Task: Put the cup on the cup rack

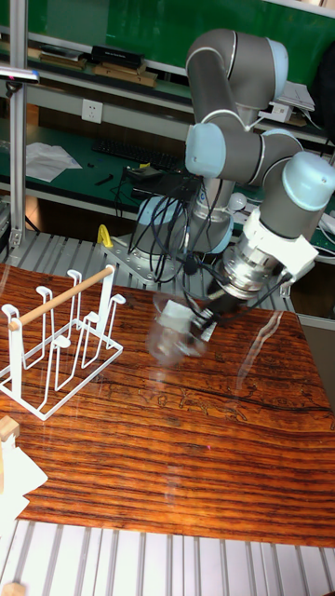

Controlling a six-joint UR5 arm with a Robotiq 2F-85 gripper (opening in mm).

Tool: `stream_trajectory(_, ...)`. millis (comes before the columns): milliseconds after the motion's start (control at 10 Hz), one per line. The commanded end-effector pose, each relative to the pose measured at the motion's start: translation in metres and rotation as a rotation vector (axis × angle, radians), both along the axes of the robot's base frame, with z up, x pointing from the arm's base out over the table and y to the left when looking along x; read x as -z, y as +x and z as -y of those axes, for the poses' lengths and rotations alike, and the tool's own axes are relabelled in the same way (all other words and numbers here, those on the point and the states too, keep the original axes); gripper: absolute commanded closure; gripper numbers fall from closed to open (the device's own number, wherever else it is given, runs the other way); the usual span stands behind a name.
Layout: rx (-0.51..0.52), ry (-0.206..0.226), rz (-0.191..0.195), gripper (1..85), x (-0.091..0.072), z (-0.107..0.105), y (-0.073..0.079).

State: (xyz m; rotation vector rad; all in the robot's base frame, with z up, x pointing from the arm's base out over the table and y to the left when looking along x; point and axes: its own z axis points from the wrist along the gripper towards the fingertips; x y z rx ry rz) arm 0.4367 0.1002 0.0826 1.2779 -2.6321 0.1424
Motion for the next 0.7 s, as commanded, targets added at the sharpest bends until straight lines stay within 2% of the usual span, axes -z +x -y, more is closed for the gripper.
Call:
stream_trajectory(0, 0.008, 0.040, -0.010, 84.3, 0.008, -0.007, -0.002)
stream_trajectory(300, 0.005, 0.053, 0.007, 84.3, 0.015, -0.009, 0.002)
stream_trajectory(400, 0.000, 0.045, 0.021, 84.3, 0.012, -0.009, 0.006)
stream_trajectory(500, -0.010, 0.005, 0.046, 84.3, 0.003, -0.004, 0.015)
stream_trajectory(600, -0.013, -0.010, 0.049, 84.3, -0.006, -0.004, 0.018)
